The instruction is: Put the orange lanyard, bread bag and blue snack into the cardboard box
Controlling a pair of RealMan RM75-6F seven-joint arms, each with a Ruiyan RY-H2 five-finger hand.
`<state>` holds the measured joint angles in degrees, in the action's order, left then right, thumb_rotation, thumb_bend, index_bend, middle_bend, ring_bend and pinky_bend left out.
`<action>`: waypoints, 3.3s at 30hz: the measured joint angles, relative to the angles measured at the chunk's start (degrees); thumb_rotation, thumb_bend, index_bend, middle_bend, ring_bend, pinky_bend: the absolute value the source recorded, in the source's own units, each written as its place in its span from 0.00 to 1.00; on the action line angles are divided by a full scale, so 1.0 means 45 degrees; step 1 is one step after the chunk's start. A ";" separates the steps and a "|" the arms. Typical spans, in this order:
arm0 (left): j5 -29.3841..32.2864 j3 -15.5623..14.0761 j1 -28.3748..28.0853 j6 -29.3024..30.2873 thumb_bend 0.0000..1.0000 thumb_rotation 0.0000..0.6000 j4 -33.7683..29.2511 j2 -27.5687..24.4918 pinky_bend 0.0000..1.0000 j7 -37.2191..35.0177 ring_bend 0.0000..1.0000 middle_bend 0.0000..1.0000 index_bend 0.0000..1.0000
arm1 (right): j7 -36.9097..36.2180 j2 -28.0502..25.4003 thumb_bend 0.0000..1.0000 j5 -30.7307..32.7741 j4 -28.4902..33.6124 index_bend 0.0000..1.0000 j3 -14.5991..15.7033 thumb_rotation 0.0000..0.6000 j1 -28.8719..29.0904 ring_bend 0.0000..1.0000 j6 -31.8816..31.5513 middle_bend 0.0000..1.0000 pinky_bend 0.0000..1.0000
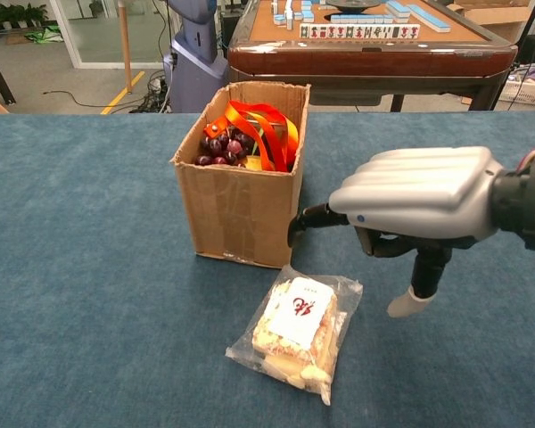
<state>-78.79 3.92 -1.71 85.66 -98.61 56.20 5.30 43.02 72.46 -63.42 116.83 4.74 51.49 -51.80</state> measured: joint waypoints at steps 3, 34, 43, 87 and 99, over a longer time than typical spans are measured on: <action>-0.0034 0.0004 0.0018 0.0065 0.35 1.00 -0.0012 -0.0002 0.60 -0.0004 0.38 0.55 0.47 | 0.0072 0.0419 0.00 0.0213 -0.0305 0.20 -0.0045 1.00 0.0079 1.00 0.0139 1.00 1.00; 0.0016 0.0110 0.0136 0.0238 0.35 1.00 -0.0112 -0.0318 0.60 -0.0592 0.38 0.55 0.47 | 0.0053 0.2945 0.00 0.4512 -0.2235 0.15 -0.0651 1.00 0.2478 1.00 0.1606 1.00 1.00; 0.0017 0.0101 0.0125 0.0210 0.35 1.00 -0.0094 -0.0303 0.60 -0.0553 0.38 0.55 0.47 | -0.0277 0.2882 0.11 0.5099 -0.2383 0.52 -0.0456 1.00 0.2920 1.00 0.1562 1.00 1.00; 0.0024 0.0007 0.0056 0.0032 0.35 1.00 -0.0084 -0.0160 0.60 -0.0273 0.38 0.55 0.47 | -0.4260 -0.0823 0.12 -0.0794 0.1226 0.65 -0.3771 1.00 0.0950 1.00 -0.1736 1.00 1.00; 0.0054 0.0033 0.0077 0.0052 0.35 1.00 -0.0115 -0.0223 0.60 -0.0433 0.38 0.55 0.47 | -0.3848 0.1035 0.11 -0.0029 -0.1752 0.65 -0.4373 1.00 0.1228 1.00 -0.2265 1.00 1.00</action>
<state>-78.54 4.07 -1.36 85.90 -99.12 55.20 3.36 25.70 77.12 -63.55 108.94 -14.94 57.01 -61.99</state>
